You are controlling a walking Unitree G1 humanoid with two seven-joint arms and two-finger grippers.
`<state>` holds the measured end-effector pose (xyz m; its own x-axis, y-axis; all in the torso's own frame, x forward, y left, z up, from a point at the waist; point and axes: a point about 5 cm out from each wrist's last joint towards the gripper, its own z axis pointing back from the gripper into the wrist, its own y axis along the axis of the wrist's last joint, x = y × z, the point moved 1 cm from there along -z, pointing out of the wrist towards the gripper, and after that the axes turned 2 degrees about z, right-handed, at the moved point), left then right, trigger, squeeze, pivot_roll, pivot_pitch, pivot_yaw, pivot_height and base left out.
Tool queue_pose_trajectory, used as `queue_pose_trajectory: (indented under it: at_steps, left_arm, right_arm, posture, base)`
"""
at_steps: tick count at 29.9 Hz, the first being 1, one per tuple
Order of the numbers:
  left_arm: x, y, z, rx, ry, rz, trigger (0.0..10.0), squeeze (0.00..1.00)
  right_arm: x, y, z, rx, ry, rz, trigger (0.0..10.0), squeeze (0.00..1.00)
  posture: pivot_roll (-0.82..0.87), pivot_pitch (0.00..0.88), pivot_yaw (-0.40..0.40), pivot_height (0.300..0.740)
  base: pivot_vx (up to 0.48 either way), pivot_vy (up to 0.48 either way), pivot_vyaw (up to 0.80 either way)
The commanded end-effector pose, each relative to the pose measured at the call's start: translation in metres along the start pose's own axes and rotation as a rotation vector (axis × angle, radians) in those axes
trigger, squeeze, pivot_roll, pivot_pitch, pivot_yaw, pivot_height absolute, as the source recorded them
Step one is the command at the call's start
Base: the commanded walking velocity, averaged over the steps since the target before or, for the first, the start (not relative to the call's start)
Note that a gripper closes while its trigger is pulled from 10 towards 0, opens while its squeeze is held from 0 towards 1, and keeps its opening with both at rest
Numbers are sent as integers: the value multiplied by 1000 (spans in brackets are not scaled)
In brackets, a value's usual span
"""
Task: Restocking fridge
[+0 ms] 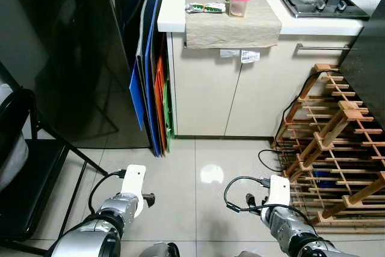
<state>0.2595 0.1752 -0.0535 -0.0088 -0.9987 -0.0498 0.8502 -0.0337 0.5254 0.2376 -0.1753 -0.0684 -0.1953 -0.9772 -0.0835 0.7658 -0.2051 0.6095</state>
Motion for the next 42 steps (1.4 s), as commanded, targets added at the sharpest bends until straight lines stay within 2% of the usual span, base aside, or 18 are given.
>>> queue_pose_trajectory:
  at_steps: [1, 5, 7, 8, 9, 10, 12, 13, 14, 16, 17, 18, 21, 23, 25, 29, 33, 42]
  left_arm:
    - [-1, 0, 0, 9, 5, 19, 10000, 0]
    - [1, 11, 1, 61, -10, 34, 10000, 0]
    - [1, 25, 2, 135, -15, 19, 10000, 0]
    - [-2, 47, 6, 249, -5, 38, 10000, 0]
    - [-2, 47, 6, 249, -5, 38, 10000, 0]
    - [-4, 67, 11, 359, 0, 58, 10000, 0]
    - [5, 144, 50, 774, -63, 31, 10000, 0]
    - [13, 167, 72, 926, -93, 35, 10000, 0]
    - [17, 179, 87, 1013, -111, 42, 10000, 0]
    - [24, 193, 110, 1112, -148, 61, 10000, 0]
    - [24, 193, 110, 1112, -148, 61, 10000, 0]
    - [32, 201, 125, 1178, -164, 19, 10000, 0]
    - [34, 203, 129, 1201, -163, 0, 10000, 0]
    - [33, 211, 137, 1216, -187, 77, 10000, 0]
    - [36, 216, 145, 1234, -209, 85, 10000, 0]
    - [45, 219, 153, 1246, -226, 23, 10000, 0]
    - [47, 218, 151, 1233, -223, 19, 10000, 0]
    - [55, 222, 159, 1262, -271, 2, 10000, 0]
  right_arm:
    - [0, -4, 0, -6, -8, 3, 10000, 408]
    - [-6, 4, 0, 40, -1, 48, 10000, 412]
    - [10, 28, 1, 156, -64, 140, 10000, 412]
    - [20, 58, 6, 321, -134, 200, 10000, 420]
    - [20, 58, 6, 321, -134, 200, 10000, 420]
    - [23, 85, 12, 471, -161, 221, 10000, 416]
    - [6, 154, 50, 898, -120, 277, 10000, 416]
    - [-4, 173, 69, 1026, -97, 284, 10000, 408]
    - [-9, 182, 81, 1097, -88, 287, 10000, 408]
    - [-19, 191, 93, 1140, -60, 256, 10000, 408]
    - [-19, 191, 93, 1140, -60, 256, 10000, 408]
    - [-31, 198, 98, 1166, -25, 238, 10000, 404]
    - [-35, 199, 100, 1180, -23, 234, 10000, 404]
    - [-50, 198, 101, 1173, -4, 216, 10000, 408]
    - [-56, 198, 103, 1167, 7, 199, 10000, 408]
    - [-71, 197, 105, 1164, 44, 181, 10000, 412]
    - [-73, 197, 104, 1155, 63, 174, 10000, 408]
    - [-62, 207, 102, 1128, 44, 133, 10000, 408]
  posture:
    - [-108, 36, 35, 732]
    - [-104, 29, 35, 732]
    - [-108, 25, 38, 732]
    - [-109, 28, 38, 732]
    - [-109, 28, 38, 732]
    - [-114, 35, 38, 732]
    - [-110, 33, 34, 732]
    - [-108, 33, 33, 732]
    - [-108, 33, 33, 732]
    - [-99, 22, 22, 732]
    - [-99, 22, 22, 732]
    - [-92, 16, 18, 732]
    - [-91, 16, 18, 732]
    - [-70, 17, 21, 732]
    - [-67, 21, 29, 732]
    - [-74, 24, 39, 732]
    - [-78, 24, 40, 732]
    - [-88, 23, 28, 732]
  base:
    - [0, 0, 0]
    - [0, 0, 0]
    - [0, 0, 0]
    - [0, 0, 0]
    - [0, 0, 0]
    - [0, 0, 0]
    - [0, 0, 0]
    - [0, 0, 0]
    - [0, 0, 0]
    - [0, 0, 0]
    - [0, 0, 0]
    - [0, 0, 0]
    - [0, 0, 0]
    - [444, 0, 0]
    - [446, 0, 0]
    - [448, 0, 0]
    - [450, 0, 0]
    - [450, 0, 0]
